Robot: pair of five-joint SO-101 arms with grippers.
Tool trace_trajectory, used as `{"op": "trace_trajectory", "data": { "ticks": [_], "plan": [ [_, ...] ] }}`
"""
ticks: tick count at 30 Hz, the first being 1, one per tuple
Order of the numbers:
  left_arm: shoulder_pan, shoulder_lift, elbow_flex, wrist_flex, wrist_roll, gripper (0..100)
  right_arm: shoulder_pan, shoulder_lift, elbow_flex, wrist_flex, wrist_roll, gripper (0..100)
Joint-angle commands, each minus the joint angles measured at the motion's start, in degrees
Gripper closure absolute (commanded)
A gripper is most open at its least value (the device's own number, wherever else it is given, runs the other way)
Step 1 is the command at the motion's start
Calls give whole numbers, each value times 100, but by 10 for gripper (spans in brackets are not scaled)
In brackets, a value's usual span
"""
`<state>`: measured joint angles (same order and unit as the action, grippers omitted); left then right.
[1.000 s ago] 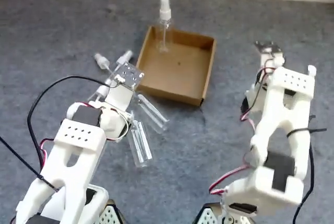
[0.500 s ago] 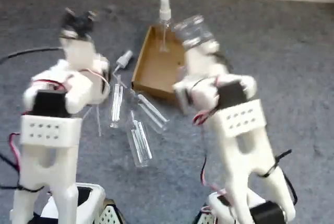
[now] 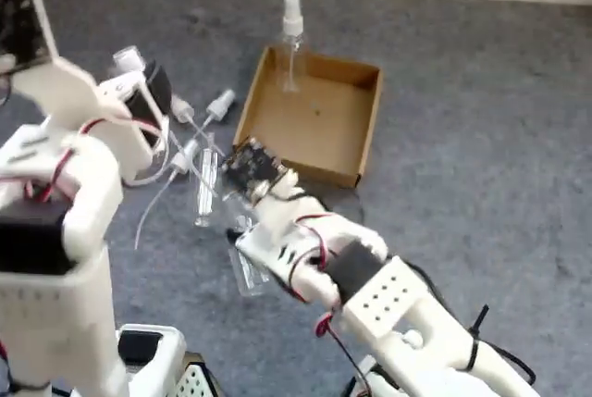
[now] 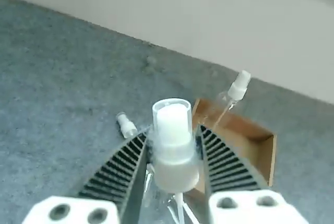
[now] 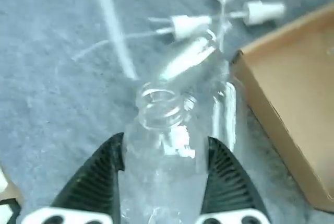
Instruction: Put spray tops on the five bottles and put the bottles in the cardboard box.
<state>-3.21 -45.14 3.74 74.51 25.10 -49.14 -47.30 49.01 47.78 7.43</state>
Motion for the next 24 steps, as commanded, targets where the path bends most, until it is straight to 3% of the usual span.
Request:
{"op": "trace_trajectory", "data": {
  "ticks": [1,6,13,24],
  "plan": [
    [-48,-866,840,-668,88,997,-207,-409,-57,-180,-53,995],
    [-48,-1991,2378,-1837,-281,997,-207,-532,-48,-171,-62,995],
    [295,-2712,3099,-1890,-299,996,-198,-532,101,-207,-62,995],
    [971,-2765,4787,-2365,-299,996,-189,-585,57,-189,-229,995]
  ]
}}
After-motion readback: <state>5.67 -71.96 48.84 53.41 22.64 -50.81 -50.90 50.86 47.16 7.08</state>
